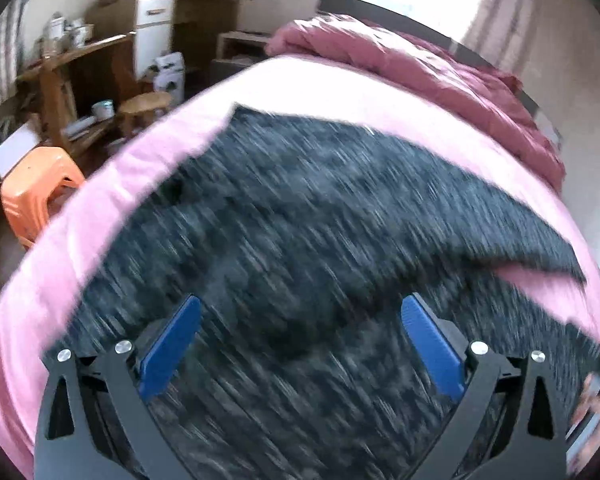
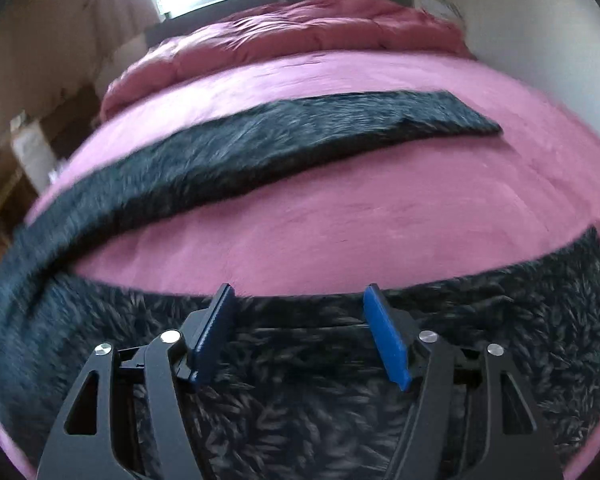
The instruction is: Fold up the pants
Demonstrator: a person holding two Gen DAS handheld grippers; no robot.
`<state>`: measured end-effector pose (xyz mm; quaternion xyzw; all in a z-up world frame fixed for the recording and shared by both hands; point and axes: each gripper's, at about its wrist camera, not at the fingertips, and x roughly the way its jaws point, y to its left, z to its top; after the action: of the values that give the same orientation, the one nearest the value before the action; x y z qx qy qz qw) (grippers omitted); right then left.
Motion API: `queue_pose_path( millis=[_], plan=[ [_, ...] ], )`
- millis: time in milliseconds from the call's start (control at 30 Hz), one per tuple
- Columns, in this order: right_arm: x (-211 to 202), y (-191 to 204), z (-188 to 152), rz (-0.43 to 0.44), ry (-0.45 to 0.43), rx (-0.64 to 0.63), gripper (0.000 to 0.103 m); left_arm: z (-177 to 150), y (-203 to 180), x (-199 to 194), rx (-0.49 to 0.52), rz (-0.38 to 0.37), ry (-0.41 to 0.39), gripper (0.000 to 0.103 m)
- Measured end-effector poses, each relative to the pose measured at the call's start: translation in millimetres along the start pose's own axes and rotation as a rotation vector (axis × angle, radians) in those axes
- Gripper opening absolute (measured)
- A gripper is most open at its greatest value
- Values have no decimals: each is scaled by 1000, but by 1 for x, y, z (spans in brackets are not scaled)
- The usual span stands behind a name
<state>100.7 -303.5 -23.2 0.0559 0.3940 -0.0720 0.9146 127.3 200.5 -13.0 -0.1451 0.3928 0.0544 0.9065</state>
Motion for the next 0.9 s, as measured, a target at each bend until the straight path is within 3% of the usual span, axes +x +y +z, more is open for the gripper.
queue_pose_path(
  millis=[100, 200, 367, 567, 633, 700, 900],
  plan=[
    [1, 7, -6, -19, -30, -44, 75, 31, 16, 5, -12, 29, -38, 100],
    [0, 0, -10, 15, -33, -10, 76, 67, 28, 24, -16, 53, -50, 101],
    [6, 10, -9, -1, -32, -21, 79, 118, 44, 68, -66, 100, -21, 100],
    [11, 9, -9, 4, -28, -14, 80, 157, 55, 125, -110, 78, 22, 100],
    [11, 9, -9, 3, -28, -15, 80, 164, 58, 138, -147, 57, 37, 95],
    [12, 8, -8, 3, -27, -15, 81, 170, 63, 149, -190, 7, 57, 80],
    [13, 8, -9, 3, -27, -14, 81, 172, 63, 186, -228, -33, 153, 67]
  ],
)
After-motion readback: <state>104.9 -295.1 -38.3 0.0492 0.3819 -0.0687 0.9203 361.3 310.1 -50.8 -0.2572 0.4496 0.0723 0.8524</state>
